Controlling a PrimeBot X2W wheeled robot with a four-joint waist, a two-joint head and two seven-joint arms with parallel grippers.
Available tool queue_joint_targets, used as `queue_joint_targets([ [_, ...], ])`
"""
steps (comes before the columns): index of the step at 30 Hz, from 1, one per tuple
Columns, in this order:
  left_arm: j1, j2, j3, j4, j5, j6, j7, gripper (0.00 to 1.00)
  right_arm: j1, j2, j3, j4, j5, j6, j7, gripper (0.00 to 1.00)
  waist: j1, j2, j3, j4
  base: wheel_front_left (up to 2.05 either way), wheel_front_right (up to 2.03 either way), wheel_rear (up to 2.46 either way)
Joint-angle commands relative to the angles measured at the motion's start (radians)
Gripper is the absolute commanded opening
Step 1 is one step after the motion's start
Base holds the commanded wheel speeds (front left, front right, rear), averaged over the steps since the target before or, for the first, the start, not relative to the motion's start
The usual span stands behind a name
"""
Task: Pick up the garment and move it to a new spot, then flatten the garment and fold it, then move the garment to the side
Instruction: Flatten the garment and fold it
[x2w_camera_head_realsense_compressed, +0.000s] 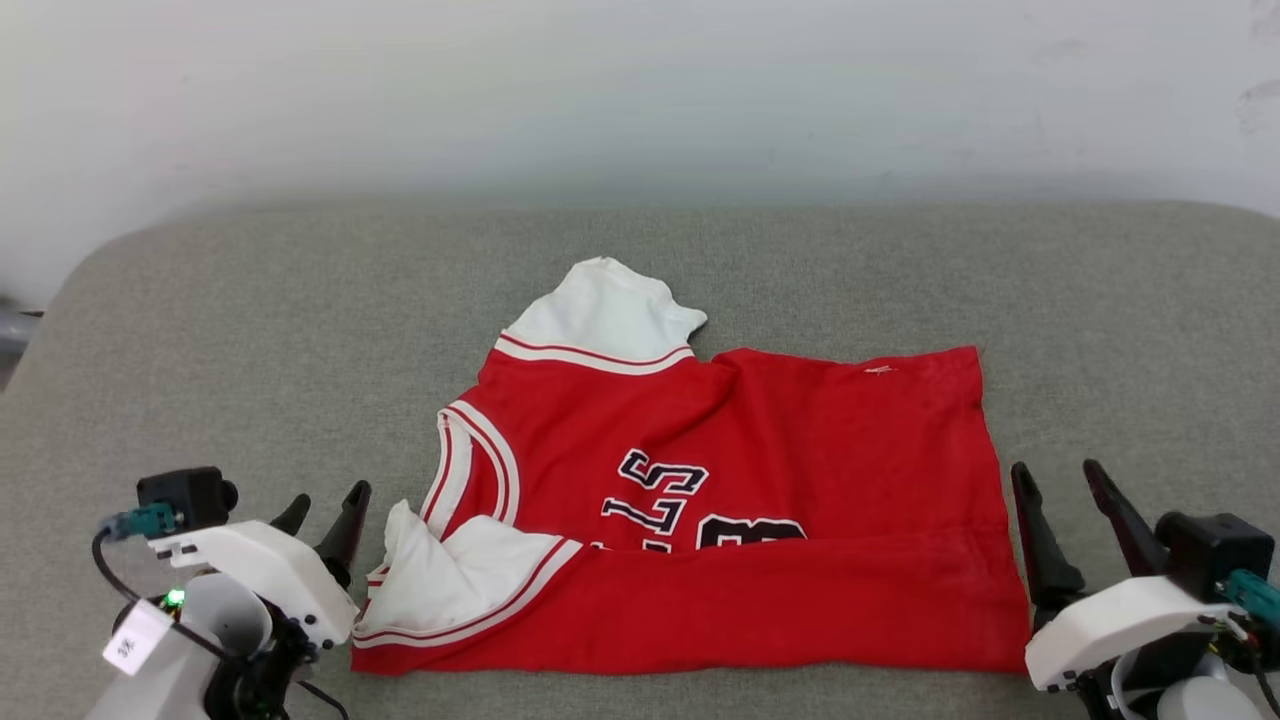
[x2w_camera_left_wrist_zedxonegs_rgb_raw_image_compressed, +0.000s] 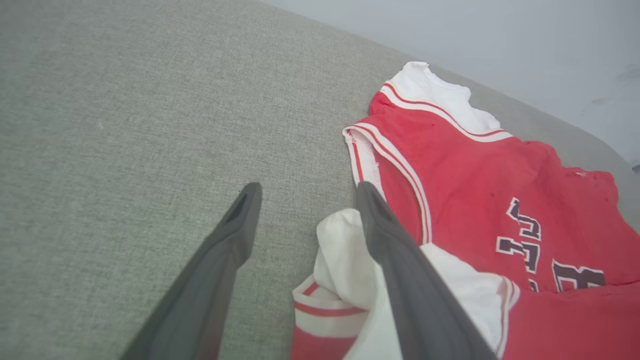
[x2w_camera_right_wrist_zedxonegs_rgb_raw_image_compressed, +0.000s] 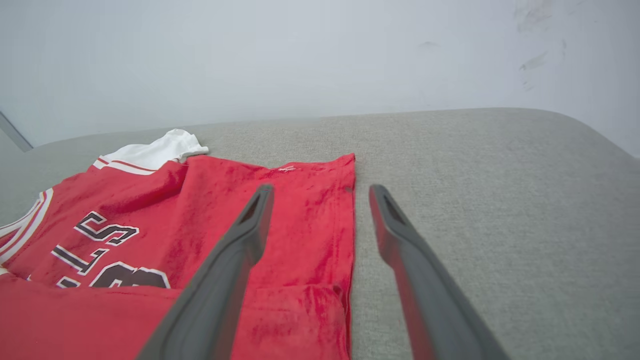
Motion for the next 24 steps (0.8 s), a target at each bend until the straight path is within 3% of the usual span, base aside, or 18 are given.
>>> queue_joint_targets([
  [1, 0.005, 0.024, -0.005, -0.033, -0.015, 0.005, 0.054, 1.00, 0.029, 0.011, -0.011, -0.028, -0.011, -0.001, -0.006, 1.00, 0.0000, -0.0001, -0.019, 0.004, 0.00, 0.00, 0.00],
  [7, 0.046, 0.116, -0.027, -0.203, -0.087, 0.035, 0.324, 1.00, 0.088, 0.038, -0.043, -0.119, -0.043, -0.001, 0.012, 1.00, 0.0000, -0.0001, -0.043, 0.001, 0.00, 0.00, 0.00],
  [13, 0.089, 0.183, -0.041, -0.356, -0.155, 0.123, 0.540, 1.00, 0.119, 0.062, -0.047, -0.188, -0.056, -0.001, 0.046, 1.00, 0.0000, -0.0001, -0.023, -0.017, 0.00, 0.00, 0.00],
  [18, 0.102, 0.207, -0.058, -0.402, -0.152, 0.213, 0.626, 1.00, 0.108, 0.072, -0.041, -0.217, -0.052, -0.001, 0.069, 1.00, 0.0000, -0.0001, 0.022, -0.037, 0.00, 0.00, 0.00],
  [24, 0.099, 0.190, -0.091, -0.353, -0.144, 0.248, 0.668, 1.00, 0.091, 0.078, -0.032, -0.218, -0.032, -0.001, 0.083, 1.00, 0.0000, -0.0001, 0.070, -0.059, 0.00, 0.00, 0.00],
])
